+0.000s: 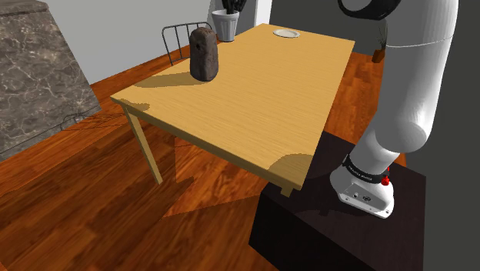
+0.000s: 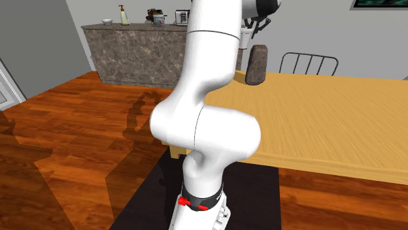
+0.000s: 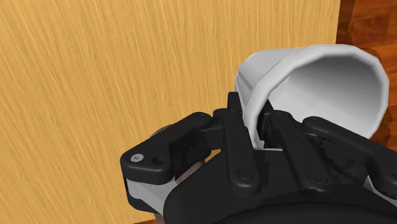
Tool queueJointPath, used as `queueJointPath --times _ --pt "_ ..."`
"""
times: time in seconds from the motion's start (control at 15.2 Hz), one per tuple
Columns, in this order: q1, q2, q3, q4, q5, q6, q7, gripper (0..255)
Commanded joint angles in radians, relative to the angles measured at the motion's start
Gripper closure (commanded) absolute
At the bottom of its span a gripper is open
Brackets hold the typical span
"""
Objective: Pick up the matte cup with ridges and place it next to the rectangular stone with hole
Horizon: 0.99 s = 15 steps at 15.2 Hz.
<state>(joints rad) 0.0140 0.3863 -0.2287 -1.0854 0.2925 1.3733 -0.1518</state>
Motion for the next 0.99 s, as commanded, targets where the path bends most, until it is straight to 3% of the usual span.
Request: queueJointPath --times 0.0,0.92 --pt "0.008 -0.022 -0.001 -0.064 -0.006 0.043 -0.008 255" --pt "0.033 -0.073 0.0 -0.328 -0.018 0.253 -0.045 255"
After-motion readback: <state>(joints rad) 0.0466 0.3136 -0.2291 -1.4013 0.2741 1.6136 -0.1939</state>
